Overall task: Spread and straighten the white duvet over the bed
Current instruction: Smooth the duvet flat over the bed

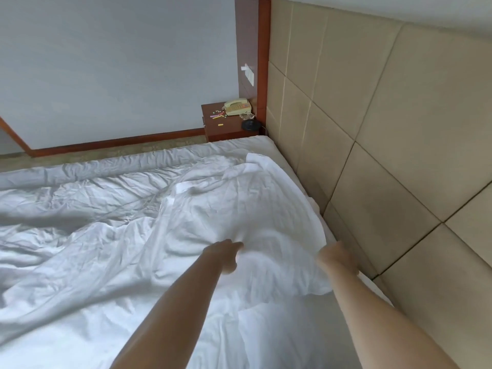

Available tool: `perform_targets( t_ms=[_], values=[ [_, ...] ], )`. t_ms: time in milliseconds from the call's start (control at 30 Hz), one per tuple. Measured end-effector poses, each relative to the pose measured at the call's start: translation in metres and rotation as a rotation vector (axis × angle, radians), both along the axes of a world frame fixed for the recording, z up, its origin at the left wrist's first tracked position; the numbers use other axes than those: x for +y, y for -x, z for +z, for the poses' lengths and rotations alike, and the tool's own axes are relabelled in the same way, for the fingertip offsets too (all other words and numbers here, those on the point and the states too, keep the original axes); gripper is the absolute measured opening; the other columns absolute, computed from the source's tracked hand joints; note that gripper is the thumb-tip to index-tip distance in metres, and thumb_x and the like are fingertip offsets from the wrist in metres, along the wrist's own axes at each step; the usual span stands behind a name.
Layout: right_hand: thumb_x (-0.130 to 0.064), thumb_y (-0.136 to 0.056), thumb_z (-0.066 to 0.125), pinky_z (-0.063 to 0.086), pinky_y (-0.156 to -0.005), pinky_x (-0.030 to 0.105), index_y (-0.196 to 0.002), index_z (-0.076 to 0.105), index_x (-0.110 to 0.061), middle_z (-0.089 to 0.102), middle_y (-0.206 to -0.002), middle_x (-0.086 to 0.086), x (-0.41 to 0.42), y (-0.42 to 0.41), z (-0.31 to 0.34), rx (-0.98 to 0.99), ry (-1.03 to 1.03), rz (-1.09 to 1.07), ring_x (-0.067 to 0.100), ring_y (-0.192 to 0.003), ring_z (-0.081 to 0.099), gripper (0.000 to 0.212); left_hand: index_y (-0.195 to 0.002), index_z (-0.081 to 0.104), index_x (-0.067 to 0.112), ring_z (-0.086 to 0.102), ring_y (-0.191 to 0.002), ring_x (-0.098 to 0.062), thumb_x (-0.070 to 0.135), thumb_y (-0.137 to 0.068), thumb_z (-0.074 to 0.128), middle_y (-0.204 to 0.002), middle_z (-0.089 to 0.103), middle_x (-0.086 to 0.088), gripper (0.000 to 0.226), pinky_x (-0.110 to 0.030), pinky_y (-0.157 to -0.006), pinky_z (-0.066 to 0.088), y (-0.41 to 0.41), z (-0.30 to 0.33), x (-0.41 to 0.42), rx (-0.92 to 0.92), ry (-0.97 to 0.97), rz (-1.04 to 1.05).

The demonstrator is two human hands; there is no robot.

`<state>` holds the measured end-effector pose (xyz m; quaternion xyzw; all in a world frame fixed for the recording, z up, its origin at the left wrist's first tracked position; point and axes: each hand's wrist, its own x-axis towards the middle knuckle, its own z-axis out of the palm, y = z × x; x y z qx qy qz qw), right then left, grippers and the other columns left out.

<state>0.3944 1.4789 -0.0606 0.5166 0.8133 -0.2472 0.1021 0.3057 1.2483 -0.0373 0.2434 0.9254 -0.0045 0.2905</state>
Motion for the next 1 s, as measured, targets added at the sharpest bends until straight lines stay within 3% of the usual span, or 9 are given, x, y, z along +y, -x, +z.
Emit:
perform_targets(
  t_ms=[100, 267, 433, 600, 1000],
  values=[
    [-0.031, -0.100, 0.034, 0.039, -0.097, 0.041, -0.139, 0.038, -0.009, 0.039, -0.139, 0.015, -0.027, 0.011, 0.012, 0.066, -0.089, 0.142, 0.031, -0.125, 0.041, 0.045, -0.150, 0.022, 0.028, 0.036, -0.136, -0.022, 0.009, -0.094, 0.040, -0.146, 0.035, -0.001, 0.062, -0.035, -0.104, 0.036, -0.011, 0.001, -0.016, 0.012, 0.002, 0.023],
    [-0.036, -0.098, 0.037, 0.042, -0.092, 0.039, -0.138, 0.039, -0.009, 0.046, -0.133, 0.014, -0.086, 0.012, 0.024, 0.148, 0.037, 0.354, 0.031, -0.120, 0.046, 0.048, -0.151, 0.014, 0.031, 0.028, -0.141, -0.020, 0.014, -0.095, 0.038, -0.154, 0.026, 0.001, 0.064, -0.037, -0.110, 0.032, -0.033, 0.012, -0.067, 0.032, 0.029, 0.091],
    [-0.035, -0.099, 0.034, 0.041, -0.090, 0.038, -0.142, 0.031, -0.014, 0.047, -0.132, 0.014, -0.165, -0.009, 0.035, 0.178, 0.003, 0.504, 0.032, -0.121, 0.045, 0.048, -0.152, 0.002, 0.035, 0.039, -0.132, -0.024, 0.024, -0.097, 0.041, -0.152, 0.026, 0.000, 0.068, -0.042, -0.103, 0.039, -0.066, 0.026, -0.146, 0.142, -0.041, 0.173],
    [-0.035, -0.099, 0.036, 0.043, -0.089, 0.037, -0.147, 0.025, -0.017, 0.045, -0.134, 0.013, -0.244, -0.048, 0.054, 0.211, 0.000, 0.587, 0.031, -0.121, 0.045, 0.053, -0.152, 0.009, 0.030, 0.038, -0.133, -0.026, 0.027, -0.098, 0.040, -0.150, 0.029, -0.002, 0.062, -0.044, -0.104, 0.038, -0.110, 0.038, -0.226, 0.201, -0.053, 0.198],
    [-0.032, -0.096, 0.042, 0.042, -0.097, 0.037, -0.138, 0.039, -0.014, 0.048, -0.132, 0.012, -0.482, -0.173, 0.097, 0.269, -0.075, 0.802, 0.030, -0.125, 0.045, 0.046, -0.150, 0.021, 0.025, 0.031, -0.139, -0.023, 0.028, -0.097, 0.042, -0.151, 0.030, -0.003, 0.057, -0.043, -0.110, 0.032, -0.237, 0.061, -0.436, 0.196, -0.112, 0.212]
  ],
)
